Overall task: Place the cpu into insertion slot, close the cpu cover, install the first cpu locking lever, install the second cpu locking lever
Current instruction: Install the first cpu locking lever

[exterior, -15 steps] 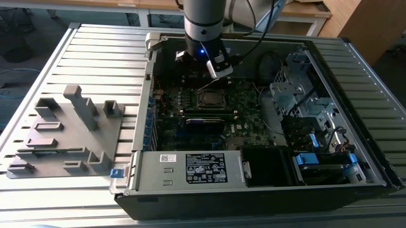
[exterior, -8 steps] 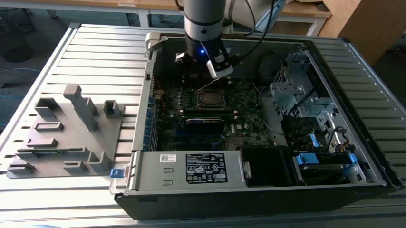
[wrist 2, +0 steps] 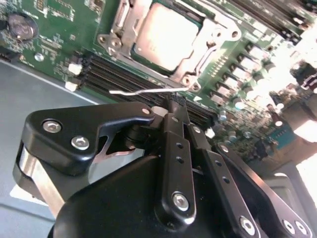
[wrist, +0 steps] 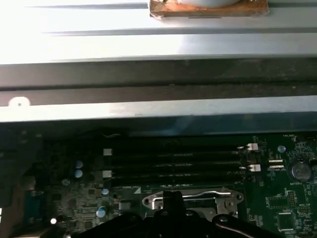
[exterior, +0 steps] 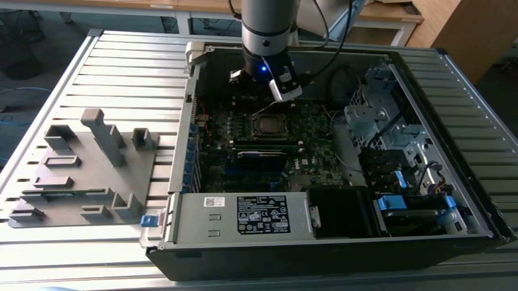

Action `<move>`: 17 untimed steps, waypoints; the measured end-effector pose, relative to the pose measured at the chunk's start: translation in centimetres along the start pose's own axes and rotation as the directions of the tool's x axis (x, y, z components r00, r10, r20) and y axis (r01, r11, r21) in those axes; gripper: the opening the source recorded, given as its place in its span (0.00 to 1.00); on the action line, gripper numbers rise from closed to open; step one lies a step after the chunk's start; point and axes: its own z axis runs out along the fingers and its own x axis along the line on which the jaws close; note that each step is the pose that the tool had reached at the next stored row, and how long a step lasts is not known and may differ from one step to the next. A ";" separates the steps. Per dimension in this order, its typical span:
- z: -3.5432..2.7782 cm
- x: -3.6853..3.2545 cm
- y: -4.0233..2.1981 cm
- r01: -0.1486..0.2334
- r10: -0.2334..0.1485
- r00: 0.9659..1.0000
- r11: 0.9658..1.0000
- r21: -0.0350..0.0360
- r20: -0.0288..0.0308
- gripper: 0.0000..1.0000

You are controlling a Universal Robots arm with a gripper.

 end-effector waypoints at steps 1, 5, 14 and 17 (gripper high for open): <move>0.06 -0.09 0.08 0.000 0.000 1.000 1.000 0.010 0.001 0.11; 0.09 -0.11 0.17 0.000 0.000 1.000 1.000 0.031 0.002 0.11; 0.50 -0.06 0.94 -0.001 0.001 1.000 1.000 0.025 0.001 0.11; 0.65 -0.26 1.19 -0.001 0.000 1.000 1.000 0.025 0.001 0.11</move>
